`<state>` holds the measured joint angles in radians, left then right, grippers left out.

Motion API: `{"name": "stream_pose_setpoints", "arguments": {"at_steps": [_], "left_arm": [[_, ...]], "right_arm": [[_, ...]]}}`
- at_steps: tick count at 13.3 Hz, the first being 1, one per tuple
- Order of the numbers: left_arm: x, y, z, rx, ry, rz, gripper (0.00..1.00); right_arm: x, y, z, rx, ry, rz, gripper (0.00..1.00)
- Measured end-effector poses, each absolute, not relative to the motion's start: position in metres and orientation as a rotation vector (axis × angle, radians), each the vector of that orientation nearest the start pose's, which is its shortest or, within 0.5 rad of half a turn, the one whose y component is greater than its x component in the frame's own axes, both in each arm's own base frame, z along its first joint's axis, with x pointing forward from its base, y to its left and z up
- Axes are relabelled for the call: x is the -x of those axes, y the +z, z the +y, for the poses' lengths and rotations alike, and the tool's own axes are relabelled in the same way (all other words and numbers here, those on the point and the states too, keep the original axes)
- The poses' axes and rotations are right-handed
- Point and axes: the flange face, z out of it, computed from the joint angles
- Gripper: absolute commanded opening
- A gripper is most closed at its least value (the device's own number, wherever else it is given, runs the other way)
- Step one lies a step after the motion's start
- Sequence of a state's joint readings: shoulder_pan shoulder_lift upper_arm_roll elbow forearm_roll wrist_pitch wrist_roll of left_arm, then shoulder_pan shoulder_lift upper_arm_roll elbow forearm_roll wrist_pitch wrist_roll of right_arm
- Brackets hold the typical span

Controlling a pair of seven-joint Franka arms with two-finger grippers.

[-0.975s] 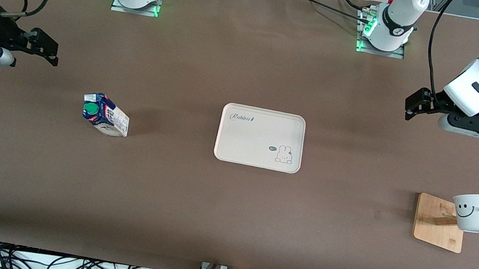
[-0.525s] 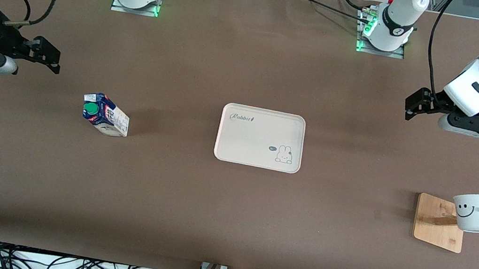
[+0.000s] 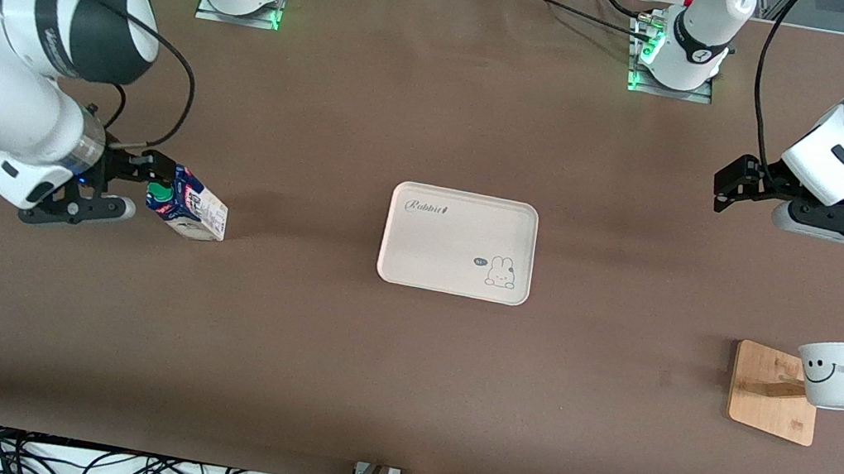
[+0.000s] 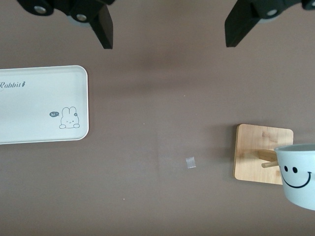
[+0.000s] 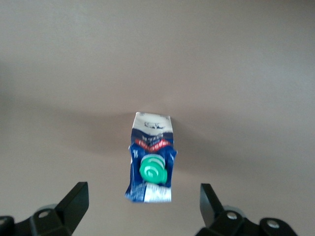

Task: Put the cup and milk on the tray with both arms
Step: 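Close the right gripper on the milk carton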

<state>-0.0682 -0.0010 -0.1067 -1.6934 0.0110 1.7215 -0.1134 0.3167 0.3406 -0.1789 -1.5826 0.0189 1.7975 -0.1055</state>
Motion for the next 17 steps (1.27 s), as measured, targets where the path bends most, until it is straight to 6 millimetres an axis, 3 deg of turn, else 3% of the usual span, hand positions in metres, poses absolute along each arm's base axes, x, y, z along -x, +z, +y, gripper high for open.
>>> {"name": "stream_pose_setpoints", "arguments": {"at_steps": [5, 8, 9, 13, 14, 17], "left_arm": [[-0.556, 0.580, -0.097, 3.133, -0.048, 0.099, 1.00], [-0.556, 0.580, -0.098, 3.133, -0.048, 0.100, 1.00], [-0.556, 0.580, -0.098, 3.133, -0.049, 0.100, 1.00], [-0.556, 0.582, -0.100, 3.133, -0.054, 0.108, 1.00], [-0.555, 0.583, -0.101, 3.133, -0.052, 0.109, 1.00], [-0.555, 0.583, -0.101, 3.133, -0.046, 0.110, 1.00]], "right_arm": [[-0.630, 0.378, 0.096, 3.161, 0.212, -0.370, 1.00], [-0.621, 0.356, 0.090, 3.153, 0.249, -0.342, 1.00], [-0.618, 0.348, 0.089, 3.142, 0.252, -0.327, 0.94], [-0.611, 0.332, 0.087, 3.133, 0.269, -0.310, 0.51], [-0.611, 0.332, 0.087, 3.132, 0.268, -0.308, 0.45], [-0.611, 0.335, 0.087, 3.121, 0.258, -0.287, 0.45]]}}
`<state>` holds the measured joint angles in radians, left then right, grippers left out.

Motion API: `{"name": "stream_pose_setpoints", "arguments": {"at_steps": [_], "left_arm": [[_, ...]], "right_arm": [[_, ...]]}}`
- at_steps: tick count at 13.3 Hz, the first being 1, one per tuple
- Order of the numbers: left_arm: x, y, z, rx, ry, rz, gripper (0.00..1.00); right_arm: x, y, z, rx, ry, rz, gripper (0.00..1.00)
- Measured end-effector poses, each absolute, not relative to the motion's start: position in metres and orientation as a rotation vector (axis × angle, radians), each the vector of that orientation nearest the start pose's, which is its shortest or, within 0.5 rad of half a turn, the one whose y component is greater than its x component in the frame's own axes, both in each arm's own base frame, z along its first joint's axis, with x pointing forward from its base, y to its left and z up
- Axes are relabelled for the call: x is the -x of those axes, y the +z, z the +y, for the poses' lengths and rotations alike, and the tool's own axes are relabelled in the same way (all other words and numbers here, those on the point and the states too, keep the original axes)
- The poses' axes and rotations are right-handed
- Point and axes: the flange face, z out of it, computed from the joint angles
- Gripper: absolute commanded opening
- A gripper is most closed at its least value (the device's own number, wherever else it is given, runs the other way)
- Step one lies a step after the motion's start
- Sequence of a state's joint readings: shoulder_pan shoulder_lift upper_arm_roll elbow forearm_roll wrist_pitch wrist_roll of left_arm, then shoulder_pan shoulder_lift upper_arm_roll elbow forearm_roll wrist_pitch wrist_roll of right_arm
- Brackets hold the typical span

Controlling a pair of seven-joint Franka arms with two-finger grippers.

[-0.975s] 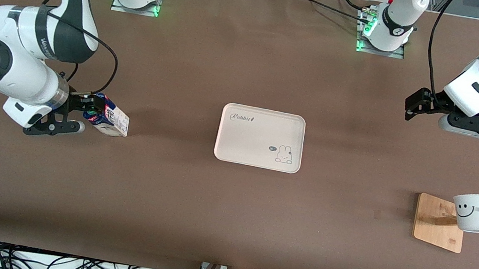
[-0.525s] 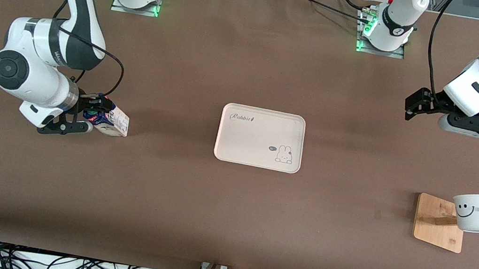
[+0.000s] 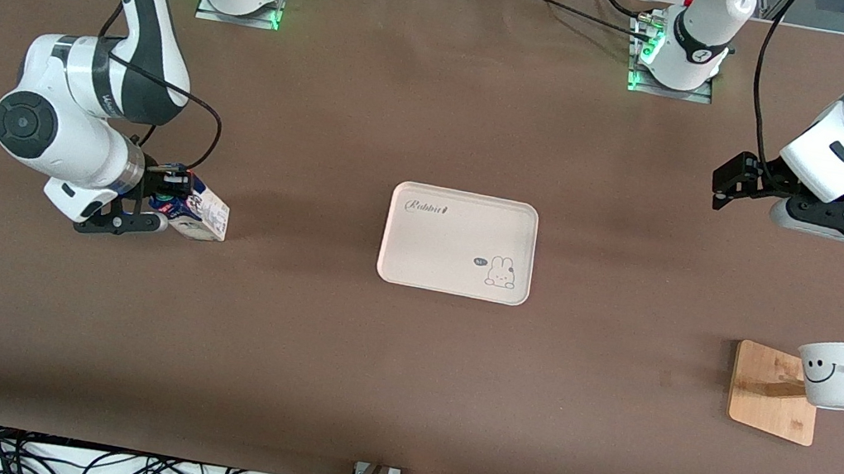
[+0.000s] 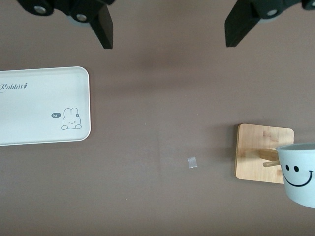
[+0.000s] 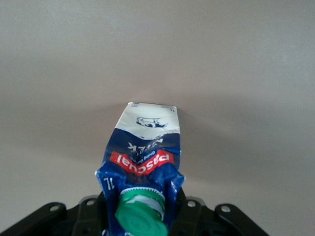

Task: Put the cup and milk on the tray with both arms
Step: 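Close the right gripper on the milk carton, then carry the milk carton with the right gripper onto the white tray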

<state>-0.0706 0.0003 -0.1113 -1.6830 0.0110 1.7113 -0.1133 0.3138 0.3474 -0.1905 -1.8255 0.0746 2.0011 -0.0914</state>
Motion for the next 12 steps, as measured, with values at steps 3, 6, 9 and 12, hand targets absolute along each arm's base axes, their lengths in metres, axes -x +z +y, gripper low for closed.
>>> {"name": "stream_pose_setpoints", "arguments": {"at_steps": [3, 6, 9, 12], "left_arm": [[-0.555, 0.583, -0.102, 3.132, -0.039, 0.112, 1.00], [-0.555, 0.582, -0.103, 3.132, -0.034, 0.114, 1.00], [-0.556, 0.581, -0.103, 3.132, -0.032, 0.115, 1.00], [-0.555, 0.581, -0.104, 3.132, -0.032, 0.117, 1.00]], "right_arm": [[-0.613, 0.344, 0.089, 3.119, 0.232, -0.257, 0.45], [-0.619, 0.379, 0.126, 3.078, 0.208, -0.123, 0.45], [-0.613, 0.418, 0.212, 3.010, 0.157, -0.076, 0.45], [-0.589, 0.417, 0.318, 3.009, 0.160, -0.031, 0.46]]}}
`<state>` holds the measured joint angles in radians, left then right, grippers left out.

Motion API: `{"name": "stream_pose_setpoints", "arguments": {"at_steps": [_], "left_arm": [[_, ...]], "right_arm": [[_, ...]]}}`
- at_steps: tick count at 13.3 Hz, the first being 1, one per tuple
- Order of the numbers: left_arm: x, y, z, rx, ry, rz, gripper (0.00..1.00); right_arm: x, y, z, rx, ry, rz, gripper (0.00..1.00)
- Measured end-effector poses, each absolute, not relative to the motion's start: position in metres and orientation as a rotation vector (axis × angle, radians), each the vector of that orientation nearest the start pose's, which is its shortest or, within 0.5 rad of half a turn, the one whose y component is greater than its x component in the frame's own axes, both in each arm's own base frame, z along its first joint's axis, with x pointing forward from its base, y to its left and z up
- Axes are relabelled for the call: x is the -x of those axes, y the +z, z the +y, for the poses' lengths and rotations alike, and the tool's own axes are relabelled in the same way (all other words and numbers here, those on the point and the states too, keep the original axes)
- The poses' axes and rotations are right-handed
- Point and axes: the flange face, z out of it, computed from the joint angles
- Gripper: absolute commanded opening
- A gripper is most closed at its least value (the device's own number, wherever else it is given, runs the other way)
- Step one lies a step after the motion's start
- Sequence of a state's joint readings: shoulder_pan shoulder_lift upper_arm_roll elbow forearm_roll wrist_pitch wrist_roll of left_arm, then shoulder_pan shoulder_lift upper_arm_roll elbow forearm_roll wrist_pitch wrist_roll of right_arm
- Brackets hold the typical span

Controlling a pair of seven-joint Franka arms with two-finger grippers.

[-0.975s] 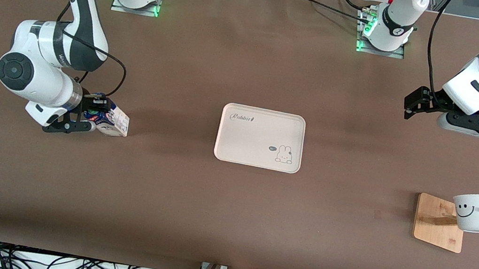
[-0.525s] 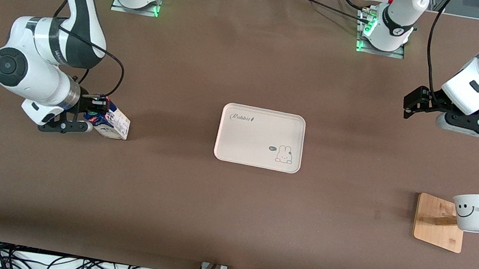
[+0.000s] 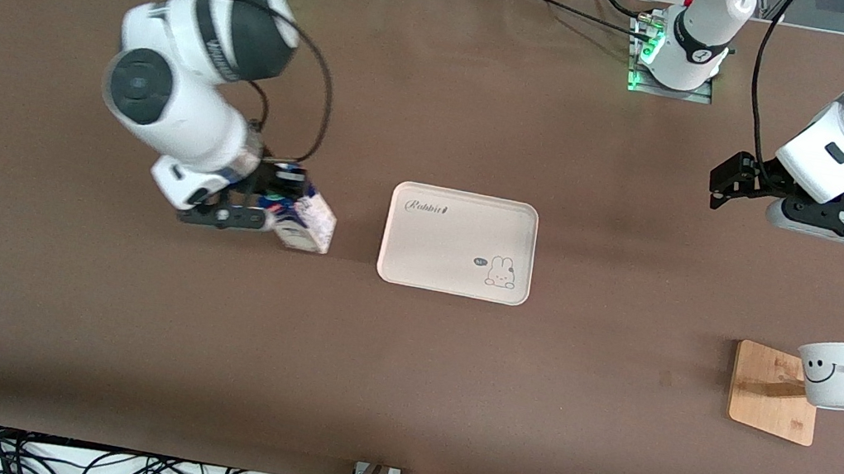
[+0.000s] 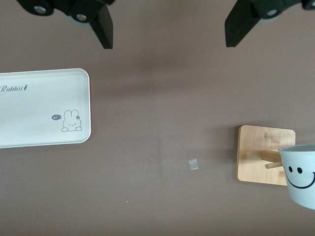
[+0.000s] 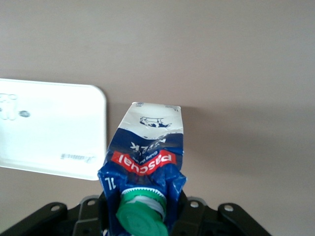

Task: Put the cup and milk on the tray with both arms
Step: 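Carry the milk carton with the right gripper onto the white tray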

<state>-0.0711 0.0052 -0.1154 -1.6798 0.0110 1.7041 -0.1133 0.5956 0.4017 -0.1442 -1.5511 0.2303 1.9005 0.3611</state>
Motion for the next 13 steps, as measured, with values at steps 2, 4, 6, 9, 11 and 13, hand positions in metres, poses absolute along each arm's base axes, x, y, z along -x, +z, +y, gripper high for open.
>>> {"name": "stream_pose_setpoints", "arguments": {"at_steps": [2, 4, 6, 9, 11, 13], "left_arm": [[-0.556, 0.581, -0.104, 3.132, -0.031, 0.117, 1.00], [-0.556, 0.582, -0.104, 3.132, -0.032, 0.117, 1.00], [-0.556, 0.582, -0.104, 3.132, -0.032, 0.117, 1.00], [-0.556, 0.581, -0.104, 3.132, -0.030, 0.117, 1.00], [-0.556, 0.581, -0.104, 3.132, -0.030, 0.117, 1.00], [-0.556, 0.581, -0.104, 3.132, -0.030, 0.118, 1.00]], "right_arm": [[-0.565, 0.402, 0.392, 3.026, 0.164, 0.021, 0.46], [-0.539, 0.384, 0.451, 3.034, 0.147, 0.064, 0.46], [-0.524, 0.365, 0.487, 3.032, 0.104, 0.087, 0.46], [-0.525, 0.343, 0.492, 3.052, 0.098, 0.106, 0.46], [-0.528, 0.336, 0.490, 3.064, 0.089, 0.109, 0.50], [-0.528, 0.324, 0.492, 3.084, 0.071, 0.091, 0.98]]}}
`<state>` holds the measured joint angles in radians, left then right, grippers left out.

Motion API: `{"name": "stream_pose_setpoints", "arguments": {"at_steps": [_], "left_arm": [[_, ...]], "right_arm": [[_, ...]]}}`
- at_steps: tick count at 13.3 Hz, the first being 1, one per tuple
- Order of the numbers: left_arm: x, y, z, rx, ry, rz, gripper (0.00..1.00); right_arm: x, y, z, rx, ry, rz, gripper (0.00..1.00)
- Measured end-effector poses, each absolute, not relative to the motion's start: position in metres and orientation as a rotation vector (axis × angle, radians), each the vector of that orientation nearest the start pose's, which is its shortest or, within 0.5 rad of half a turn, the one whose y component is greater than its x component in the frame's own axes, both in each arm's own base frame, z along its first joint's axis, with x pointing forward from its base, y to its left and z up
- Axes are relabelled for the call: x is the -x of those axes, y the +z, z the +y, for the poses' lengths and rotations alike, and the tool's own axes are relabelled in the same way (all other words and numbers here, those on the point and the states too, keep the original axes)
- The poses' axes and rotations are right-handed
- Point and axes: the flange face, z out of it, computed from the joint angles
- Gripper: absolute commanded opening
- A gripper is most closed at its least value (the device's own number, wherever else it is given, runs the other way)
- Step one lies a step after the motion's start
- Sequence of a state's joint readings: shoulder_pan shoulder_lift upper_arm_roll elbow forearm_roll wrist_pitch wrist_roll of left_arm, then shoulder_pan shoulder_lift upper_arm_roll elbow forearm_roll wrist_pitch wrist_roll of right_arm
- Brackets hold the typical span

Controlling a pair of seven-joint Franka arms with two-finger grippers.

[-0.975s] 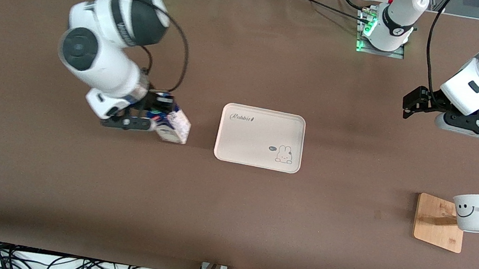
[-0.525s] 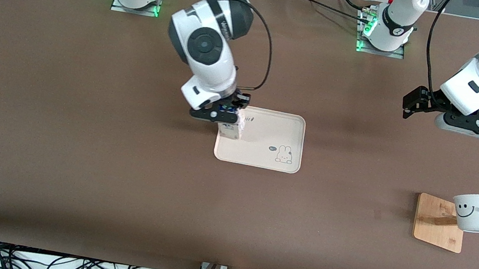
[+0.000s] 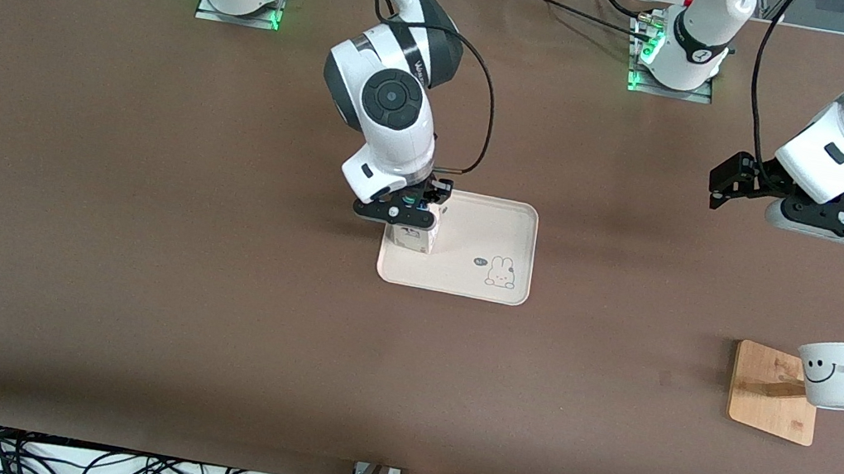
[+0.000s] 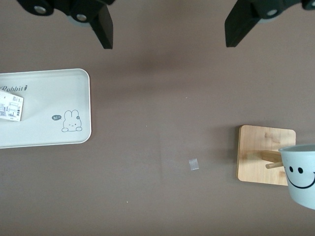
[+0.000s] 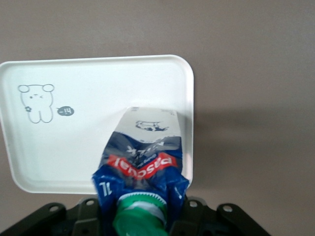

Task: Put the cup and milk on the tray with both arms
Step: 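Carry the milk carton with the right gripper onto the white tray, then open the right gripper to release the carton on the tray, then retract the right gripper while the left gripper moves toward the mug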

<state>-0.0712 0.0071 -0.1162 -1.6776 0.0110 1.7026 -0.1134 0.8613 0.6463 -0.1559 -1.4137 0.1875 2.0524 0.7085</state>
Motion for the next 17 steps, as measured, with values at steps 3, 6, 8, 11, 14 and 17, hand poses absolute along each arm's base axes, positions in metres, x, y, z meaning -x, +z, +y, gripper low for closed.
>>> {"name": "stream_pose_setpoints", "arguments": {"at_steps": [3, 6, 8, 11, 14, 17], "left_arm": [[-0.555, 0.581, -0.104, 3.131, -0.022, 0.118, 1.00], [-0.554, 0.580, -0.103, 3.129, 0.002, 0.117, 1.00], [-0.554, 0.580, -0.103, 3.129, 0.004, 0.116, 1.00], [-0.554, 0.580, -0.103, 3.129, 0.006, 0.114, 1.00], [-0.551, 0.576, -0.105, 3.125, 0.049, 0.050, 1.00], [-0.549, 0.571, -0.117, 3.122, 0.084, 0.002, 1.00]], "right_arm": [[-0.529, 0.317, 0.495, 3.086, 0.055, 0.083, 1.00], [-0.538, 0.338, 0.494, 3.065, 0.002, 0.094, 1.00], [-0.548, 0.381, 0.483, 3.037, -0.058, 0.120, 1.00], [-0.567, 0.455, 0.427, 3.053, -0.071, 0.181, 1.00], [-0.600, 0.513, 0.318, 3.044, -0.001, 0.166, 1.00], [-0.616, 0.551, 0.203, 3.017, 0.071, 0.046, 1.00]]}}
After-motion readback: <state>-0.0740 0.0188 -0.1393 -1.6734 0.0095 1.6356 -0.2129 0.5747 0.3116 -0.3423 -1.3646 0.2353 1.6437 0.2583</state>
